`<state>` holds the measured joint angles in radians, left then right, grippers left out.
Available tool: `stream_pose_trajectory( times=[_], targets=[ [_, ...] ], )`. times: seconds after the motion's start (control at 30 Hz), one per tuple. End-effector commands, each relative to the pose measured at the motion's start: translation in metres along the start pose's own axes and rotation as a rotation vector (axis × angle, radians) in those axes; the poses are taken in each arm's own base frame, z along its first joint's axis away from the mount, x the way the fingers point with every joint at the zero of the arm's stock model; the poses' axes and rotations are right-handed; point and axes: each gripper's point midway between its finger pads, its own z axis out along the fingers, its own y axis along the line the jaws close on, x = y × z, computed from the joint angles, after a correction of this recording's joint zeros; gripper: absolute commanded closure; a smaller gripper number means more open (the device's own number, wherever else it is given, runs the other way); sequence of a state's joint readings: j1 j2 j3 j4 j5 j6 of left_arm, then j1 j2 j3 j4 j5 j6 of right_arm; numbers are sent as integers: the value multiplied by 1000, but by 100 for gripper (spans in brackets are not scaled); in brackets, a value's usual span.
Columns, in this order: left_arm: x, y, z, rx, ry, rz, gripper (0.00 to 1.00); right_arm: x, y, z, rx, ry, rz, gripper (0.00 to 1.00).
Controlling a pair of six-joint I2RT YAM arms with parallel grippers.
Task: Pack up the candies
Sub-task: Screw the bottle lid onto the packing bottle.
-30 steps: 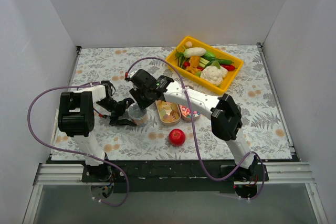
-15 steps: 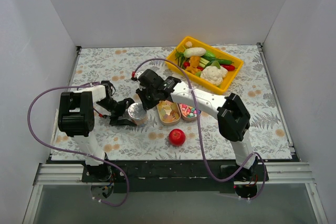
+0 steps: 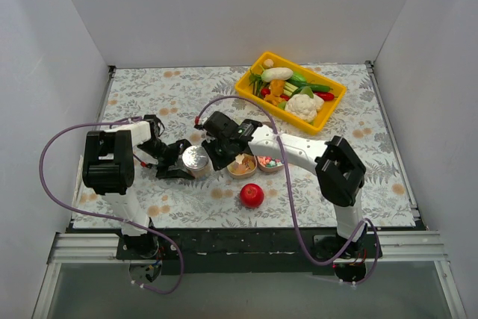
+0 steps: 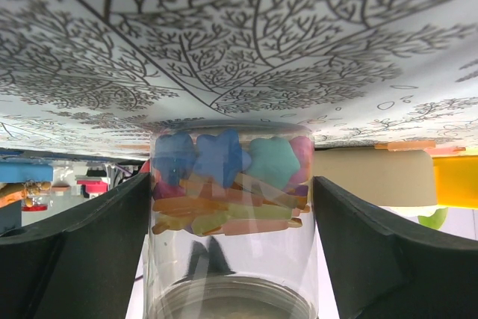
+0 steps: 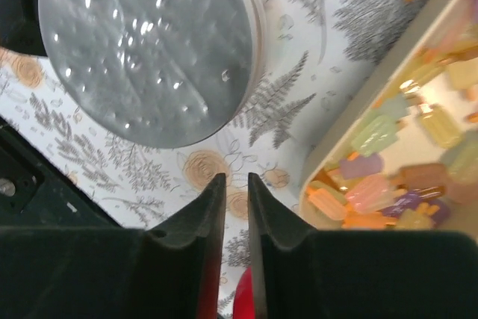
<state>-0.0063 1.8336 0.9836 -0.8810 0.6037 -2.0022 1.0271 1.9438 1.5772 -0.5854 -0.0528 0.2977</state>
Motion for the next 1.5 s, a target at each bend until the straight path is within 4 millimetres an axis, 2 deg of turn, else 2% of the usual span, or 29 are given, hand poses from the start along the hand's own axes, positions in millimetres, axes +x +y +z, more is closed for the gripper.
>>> stream_pose_trajectory(
  times=[0.0,0.03,0.07,0.1,0.13,0.2,0.4,0.53,0.7,0.87,1.03,1.13,1.37,1.47],
  targets=[
    [11,39,43,-139,177,-104,28,-70,-21,-50,101,-230,37,69],
    [11,40,43,-139,177,-101,28,-85,-21,-59,93,-270,25,60],
    [10,41,44,-141,176,-101,28,-92,-21,-62,81,-287,21,58],
    [10,42,44,-143,175,-101,28,-95,-22,-57,42,-268,27,57],
    [10,42,44,-142,176,-99,28,-108,-17,-63,6,-288,21,56],
    [10,41,44,-141,177,-95,28,-108,-15,-51,-73,-247,30,57],
    [9,38,45,-142,177,-95,28,-104,3,-33,-270,-212,44,62],
    [9,37,45,-143,177,-94,28,-97,12,-24,-342,-177,49,67],
    [8,37,46,-143,178,-91,28,-92,20,-15,-412,-150,48,68],
    [8,36,46,-142,177,-90,28,-80,20,-1,-426,-106,61,68],
    [8,36,46,-143,179,-89,28,-74,11,6,-380,-102,72,68],
    [8,37,46,-145,180,-88,28,-78,2,7,-324,-124,77,68],
    [8,38,47,-147,182,-90,28,-99,-9,-6,-235,-224,68,64],
    [7,38,47,-146,179,-87,28,-95,-13,2,-222,-196,67,64]
  ],
)
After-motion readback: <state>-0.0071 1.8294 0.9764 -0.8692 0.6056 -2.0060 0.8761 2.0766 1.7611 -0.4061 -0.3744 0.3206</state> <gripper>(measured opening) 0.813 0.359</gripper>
